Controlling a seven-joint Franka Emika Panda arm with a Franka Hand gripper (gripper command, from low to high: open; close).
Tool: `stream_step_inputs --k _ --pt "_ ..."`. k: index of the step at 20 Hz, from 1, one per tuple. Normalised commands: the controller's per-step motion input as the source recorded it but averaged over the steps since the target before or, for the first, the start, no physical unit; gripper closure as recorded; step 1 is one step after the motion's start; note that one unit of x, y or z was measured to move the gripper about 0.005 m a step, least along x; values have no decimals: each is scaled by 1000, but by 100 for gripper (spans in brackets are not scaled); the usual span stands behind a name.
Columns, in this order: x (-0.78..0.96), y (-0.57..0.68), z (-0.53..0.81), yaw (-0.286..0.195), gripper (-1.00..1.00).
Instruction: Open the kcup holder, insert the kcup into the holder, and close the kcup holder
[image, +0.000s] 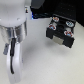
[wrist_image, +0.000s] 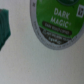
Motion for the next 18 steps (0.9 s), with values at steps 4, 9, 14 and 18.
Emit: stream_step_inputs --k 4,9,14,18 --pt "-16 -229 -77 -80 -100" --pt "-295 220 0 63 -100" --pt "-112 11 -44 -23 -100" --pt "121 -167 -45 -96 -100"
